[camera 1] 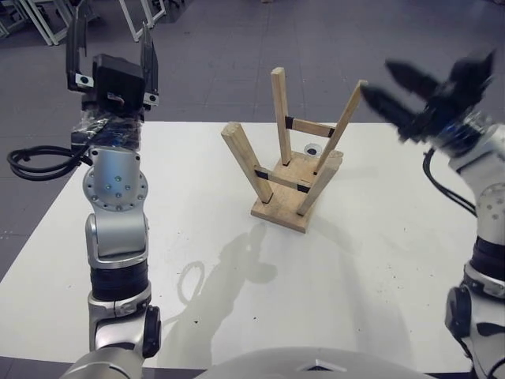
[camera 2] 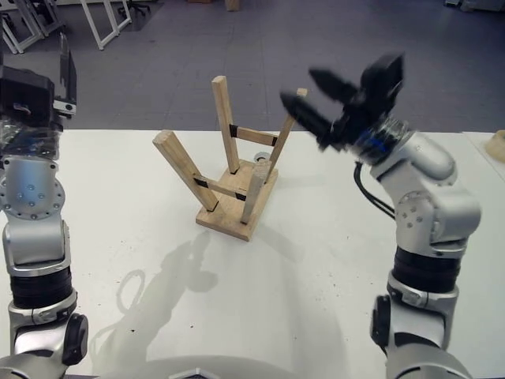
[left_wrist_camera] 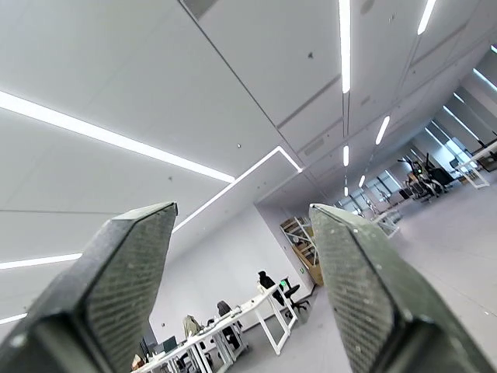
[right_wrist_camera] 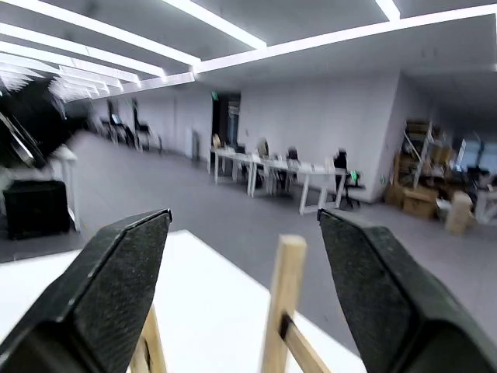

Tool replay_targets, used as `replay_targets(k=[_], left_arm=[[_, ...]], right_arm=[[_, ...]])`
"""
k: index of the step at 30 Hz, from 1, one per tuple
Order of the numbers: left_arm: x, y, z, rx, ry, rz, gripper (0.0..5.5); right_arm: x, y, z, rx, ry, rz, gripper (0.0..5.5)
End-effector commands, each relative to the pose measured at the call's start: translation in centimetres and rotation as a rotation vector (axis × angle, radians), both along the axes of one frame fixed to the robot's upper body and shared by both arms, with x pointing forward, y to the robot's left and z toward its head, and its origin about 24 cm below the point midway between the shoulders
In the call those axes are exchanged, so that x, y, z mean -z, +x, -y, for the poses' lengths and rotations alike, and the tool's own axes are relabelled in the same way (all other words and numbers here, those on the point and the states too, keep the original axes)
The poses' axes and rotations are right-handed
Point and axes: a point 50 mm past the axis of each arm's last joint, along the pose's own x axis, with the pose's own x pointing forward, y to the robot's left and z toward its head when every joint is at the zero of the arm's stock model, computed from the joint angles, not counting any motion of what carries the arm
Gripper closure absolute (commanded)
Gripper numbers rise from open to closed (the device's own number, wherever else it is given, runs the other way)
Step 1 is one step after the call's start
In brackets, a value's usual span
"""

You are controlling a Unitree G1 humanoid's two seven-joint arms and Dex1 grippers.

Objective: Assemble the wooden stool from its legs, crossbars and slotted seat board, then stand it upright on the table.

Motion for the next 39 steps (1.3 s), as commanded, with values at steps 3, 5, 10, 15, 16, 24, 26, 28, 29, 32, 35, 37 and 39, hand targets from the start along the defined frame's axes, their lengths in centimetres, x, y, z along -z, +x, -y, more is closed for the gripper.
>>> replay_targets(k=[3, 5, 10, 15, 16, 24, 26, 28, 29, 32, 35, 37, 39], left_arm=[[2.0, 0.4, -0.1, 0.002, -0.052, -0.081, 2.32], [2.1, 0.5, -0.1, 0.004, -0.059, -0.086, 2.32], [2.7, 0.8, 0.0, 0.013, -0.072, -0.125, 2.32], [3.5, 0.9, 0.0, 0.010, -0.096, -0.165, 2.32], [3.5, 0.9, 0.1, 0.010, -0.097, -0.164, 2.32], [3.6, 0.2, -0.8, -0.044, -0.136, -0.126, 2.32], [3.5, 0.1, -2.1, -0.093, -0.145, -0.115, 2.32], [3.5, 0.1, -3.1, -0.125, -0.150, -0.117, 2.32], [3.6, 0.1, -3.3, -0.132, -0.152, -0.120, 2.32], [4.0, 0.2, -3.2, -0.125, -0.158, -0.135, 2.32], [4.2, 0.2, -3.0, -0.118, -0.160, -0.143, 2.32], [4.5, 0.1, -2.9, -0.109, -0.164, -0.155, 2.32], [4.6, 0.2, -2.8, -0.085, -0.168, -0.171, 2.32]], right_arm=[[-2.1, -1.8, -4.7, -0.226, 0.096, 0.011, 2.01], [0.1, -0.9, -6.2, -0.233, 0.060, -0.069, 2.01], [9.1, -0.6, -9.2, -0.286, -0.305, -0.315, 2.01], [2.5, 0.0, -8.9, -0.303, -0.007, -0.163, 2.01], [0.5, -0.3, -8.7, -0.321, 0.083, -0.119, 2.01], [2.1, 3.6, -2.4, 0.062, 0.039, -0.166, 2.01], [6.0, 4.5, -1.2, 0.165, -0.143, -0.204, 2.01], [9.7, 4.1, -1.3, 0.157, -0.315, -0.223, 2.01], [11.0, 3.4, -1.9, 0.111, -0.376, -0.219, 2.01], [12.5, 0.3, -4.9, -0.117, -0.459, -0.176, 2.01], [10.3, -2.3, -6.9, -0.288, -0.371, -0.083, 2.01], [9.0, -3.0, -7.1, -0.315, -0.343, -0.050, 2.01], [8.8, -3.1, -6.3, -0.292, -0.366, -0.062, 2.01]])
